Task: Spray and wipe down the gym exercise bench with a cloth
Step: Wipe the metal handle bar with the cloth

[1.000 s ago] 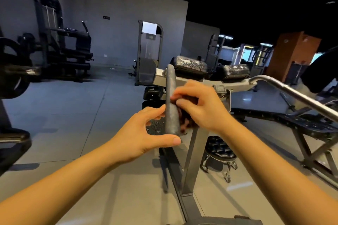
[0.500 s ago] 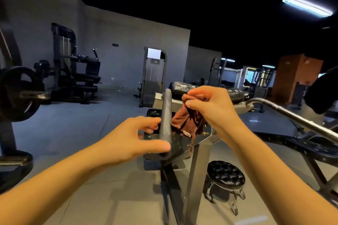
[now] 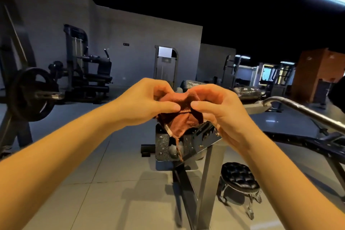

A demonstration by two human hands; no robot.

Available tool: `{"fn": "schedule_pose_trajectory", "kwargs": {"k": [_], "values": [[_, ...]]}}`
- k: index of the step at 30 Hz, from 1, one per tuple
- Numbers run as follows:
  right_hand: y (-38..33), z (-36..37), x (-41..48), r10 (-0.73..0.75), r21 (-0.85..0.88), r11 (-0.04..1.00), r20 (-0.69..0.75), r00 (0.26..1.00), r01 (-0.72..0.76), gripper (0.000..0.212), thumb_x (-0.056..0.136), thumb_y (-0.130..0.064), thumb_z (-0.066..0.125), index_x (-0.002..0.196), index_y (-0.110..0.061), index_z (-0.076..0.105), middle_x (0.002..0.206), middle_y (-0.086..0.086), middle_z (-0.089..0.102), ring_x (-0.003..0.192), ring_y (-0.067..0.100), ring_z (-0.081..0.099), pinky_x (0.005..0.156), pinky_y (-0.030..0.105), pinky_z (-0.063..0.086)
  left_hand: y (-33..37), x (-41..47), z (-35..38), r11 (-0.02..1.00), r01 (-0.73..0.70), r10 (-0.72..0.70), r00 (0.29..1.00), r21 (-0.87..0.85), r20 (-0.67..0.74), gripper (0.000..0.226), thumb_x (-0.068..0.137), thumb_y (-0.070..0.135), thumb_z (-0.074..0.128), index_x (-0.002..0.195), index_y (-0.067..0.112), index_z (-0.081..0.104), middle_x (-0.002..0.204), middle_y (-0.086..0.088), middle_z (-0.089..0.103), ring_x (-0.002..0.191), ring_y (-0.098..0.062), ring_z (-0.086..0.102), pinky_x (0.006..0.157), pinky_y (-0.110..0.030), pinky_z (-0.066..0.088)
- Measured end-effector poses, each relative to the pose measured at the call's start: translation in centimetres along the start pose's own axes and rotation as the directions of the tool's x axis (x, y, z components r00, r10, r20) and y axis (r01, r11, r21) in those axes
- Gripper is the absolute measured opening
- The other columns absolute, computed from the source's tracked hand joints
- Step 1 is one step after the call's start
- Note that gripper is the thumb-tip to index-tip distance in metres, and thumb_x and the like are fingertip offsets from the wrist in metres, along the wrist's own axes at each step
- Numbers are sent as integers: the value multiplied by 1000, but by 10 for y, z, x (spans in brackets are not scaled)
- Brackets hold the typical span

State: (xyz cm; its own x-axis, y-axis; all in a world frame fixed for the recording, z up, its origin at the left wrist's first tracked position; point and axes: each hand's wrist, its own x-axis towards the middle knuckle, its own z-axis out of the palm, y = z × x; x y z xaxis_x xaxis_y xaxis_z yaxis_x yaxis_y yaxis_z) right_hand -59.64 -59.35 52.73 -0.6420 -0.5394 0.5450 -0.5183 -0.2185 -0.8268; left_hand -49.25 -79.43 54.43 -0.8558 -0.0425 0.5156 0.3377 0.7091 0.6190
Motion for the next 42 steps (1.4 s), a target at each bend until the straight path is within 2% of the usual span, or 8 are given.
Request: {"fn": "schedule_pose_trajectory", "kwargs": {"k": [6,10,16,19,24,28,35,42], "values": [[11,-3,-28,-62,-251,965,57,996,75,35,87,2,75,117,-15,69,106,5,75,101,21,73,91,46,60,-1,-23,21,997,-65,56,988,53,146,27,84,30,83,109,26,73,97,10,77,90,-7,73,78,-31,61],[20,5,-42,-77,-365,927,40,996,86,37,82,-20,84,115,-25,67,103,-6,75,99,11,72,90,38,60,-11,-20,35,987,-97,95,995,125,25,16,85,33,78,100,30,74,86,9,74,80,-8,71,77,-36,60],[41,22,14,-93,-529,848,-75,993,40,22,85,-21,81,101,-16,67,97,-5,70,92,9,67,85,34,57,-40,12,31,988,-36,52,993,147,-106,19,89,40,75,97,23,78,81,-2,71,80,-22,69,75,-51,58],[43,21,30,-47,-551,835,-80,996,-5,23,85,-22,82,99,-15,66,97,-4,69,91,10,67,80,30,53,-47,18,30,999,34,-29,994,40,-103,22,90,37,77,104,20,77,87,0,74,86,-16,72,82,-46,61],[24,6,-23,107,-428,903,126,986,-44,25,81,-21,85,101,-17,70,97,2,76,92,15,73,87,41,60,-35,-16,24,1000,-21,18,982,13,186,26,82,29,83,106,22,74,92,3,77,89,-12,74,83,-30,61],[33,8,-11,85,-438,898,65,994,-48,20,83,-12,82,99,-14,70,92,5,76,86,16,74,81,38,62,-40,1,25,999,-8,12,994,-38,106,20,84,10,80,103,15,74,90,-1,78,85,-14,75,80,-25,60],[59,16,65,15,-466,882,-121,993,-70,18,86,-7,77,95,-17,65,84,-7,68,68,-4,63,59,11,47,-73,51,35,990,24,-44,989,-137,-144,26,86,-1,71,108,12,75,99,-10,76,94,-27,73,88,-50,60],[37,12,-12,60,-382,924,119,991,-10,18,82,0,79,93,-7,67,85,8,76,78,20,75,75,34,63,-62,2,24,981,-71,96,986,-179,135,22,82,0,79,101,10,75,91,-3,78,89,-18,75,83,-31,61]]}}
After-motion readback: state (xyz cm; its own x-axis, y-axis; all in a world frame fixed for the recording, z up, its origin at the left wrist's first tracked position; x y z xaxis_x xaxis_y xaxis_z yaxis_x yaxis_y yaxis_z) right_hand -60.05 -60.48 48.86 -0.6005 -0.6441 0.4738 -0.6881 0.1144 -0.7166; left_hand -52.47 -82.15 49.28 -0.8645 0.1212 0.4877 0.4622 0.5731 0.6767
